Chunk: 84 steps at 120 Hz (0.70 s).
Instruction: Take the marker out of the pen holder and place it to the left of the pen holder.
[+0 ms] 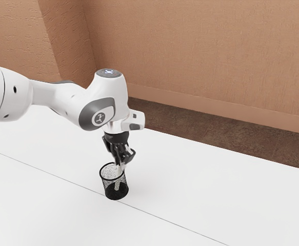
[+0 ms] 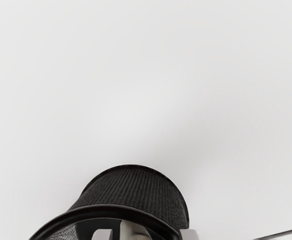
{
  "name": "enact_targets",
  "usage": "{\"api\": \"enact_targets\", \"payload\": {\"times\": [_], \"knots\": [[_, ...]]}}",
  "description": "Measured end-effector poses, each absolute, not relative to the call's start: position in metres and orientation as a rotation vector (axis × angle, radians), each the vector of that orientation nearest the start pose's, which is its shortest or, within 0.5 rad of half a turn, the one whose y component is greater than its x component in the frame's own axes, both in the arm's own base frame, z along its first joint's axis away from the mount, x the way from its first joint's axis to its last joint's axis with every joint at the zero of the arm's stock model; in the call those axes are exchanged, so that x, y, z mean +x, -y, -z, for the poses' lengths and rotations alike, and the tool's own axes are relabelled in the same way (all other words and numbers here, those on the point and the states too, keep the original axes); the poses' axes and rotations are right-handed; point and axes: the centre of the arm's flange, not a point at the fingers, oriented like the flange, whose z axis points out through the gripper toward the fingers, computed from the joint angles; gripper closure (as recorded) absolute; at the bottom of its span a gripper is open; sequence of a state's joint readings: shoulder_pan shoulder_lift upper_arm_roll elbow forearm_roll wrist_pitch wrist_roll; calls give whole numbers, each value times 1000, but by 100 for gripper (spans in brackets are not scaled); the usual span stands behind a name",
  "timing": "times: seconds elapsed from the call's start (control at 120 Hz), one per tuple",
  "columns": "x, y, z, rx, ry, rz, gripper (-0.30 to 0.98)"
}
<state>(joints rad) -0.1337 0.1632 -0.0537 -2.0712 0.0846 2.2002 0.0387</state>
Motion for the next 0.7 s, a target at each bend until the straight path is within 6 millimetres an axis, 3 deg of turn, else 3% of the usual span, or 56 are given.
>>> {"api": "enact_targets", "payload": {"times": [0.3,0.483,0.7], "knots": [[561,101,-357,-3037,-425,-24,75],[555,96,-412,-3016,-399,102,77],[542,71,-489,-2982,-306,184,78]]}}
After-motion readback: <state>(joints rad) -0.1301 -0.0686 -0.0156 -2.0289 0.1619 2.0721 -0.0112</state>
